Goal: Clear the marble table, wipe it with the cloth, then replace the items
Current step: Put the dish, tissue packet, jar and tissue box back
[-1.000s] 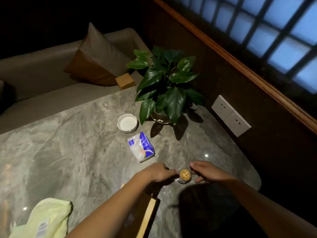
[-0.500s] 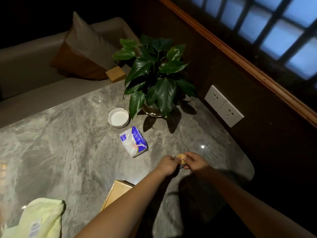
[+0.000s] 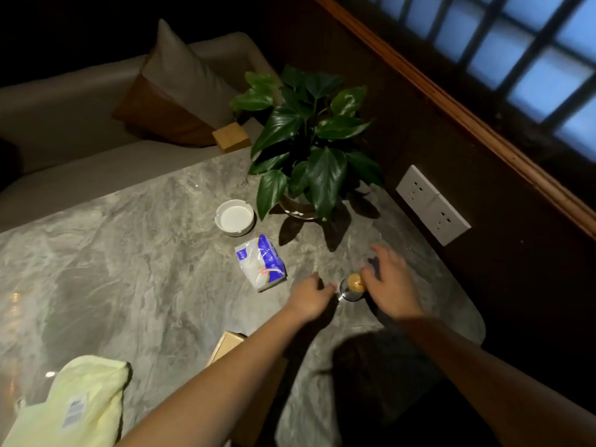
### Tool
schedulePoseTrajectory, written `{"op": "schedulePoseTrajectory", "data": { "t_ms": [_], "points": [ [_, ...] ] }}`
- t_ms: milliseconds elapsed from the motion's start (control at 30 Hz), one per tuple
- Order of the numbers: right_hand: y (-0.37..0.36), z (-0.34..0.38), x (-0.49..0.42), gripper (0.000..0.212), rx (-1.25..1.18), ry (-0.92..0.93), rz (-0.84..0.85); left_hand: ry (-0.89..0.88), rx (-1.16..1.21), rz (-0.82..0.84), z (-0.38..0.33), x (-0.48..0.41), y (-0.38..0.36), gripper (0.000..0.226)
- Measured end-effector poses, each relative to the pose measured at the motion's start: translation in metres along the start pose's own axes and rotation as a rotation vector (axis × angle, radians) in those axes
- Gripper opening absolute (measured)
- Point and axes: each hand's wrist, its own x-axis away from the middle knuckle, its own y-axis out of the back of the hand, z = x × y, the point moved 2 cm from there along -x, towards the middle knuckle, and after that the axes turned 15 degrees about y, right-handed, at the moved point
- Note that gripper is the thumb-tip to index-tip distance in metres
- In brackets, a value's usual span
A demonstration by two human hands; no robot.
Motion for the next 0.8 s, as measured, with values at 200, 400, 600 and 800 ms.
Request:
{"op": "schedulePoseTrajectory", "data": {
  "t_ms": [200,400,600,800],
  "points": [
    [-0.029,0.049,0.016,0.015,-0.262,0.168,0.356,0.041,-0.024,-0.077,0.086,0.013,0.089,0.036],
    [-0.115,0.043,0.071,0.033,-0.590,-0.368,0.870,0.317,-0.017,0.155,0.168,0.056,0.120,0.039],
    [-0.135,0.057,0.117,0.050,-0.828,-0.510,0.923,0.335,0.104,0.248,0.185,0.082,0.104,0.036],
    [-0.146,0.073,0.126,0.051,-1.012,-0.695,0.807,0.313,0.108,0.189,0.181,0.080,0.094,0.032]
  ]
}}
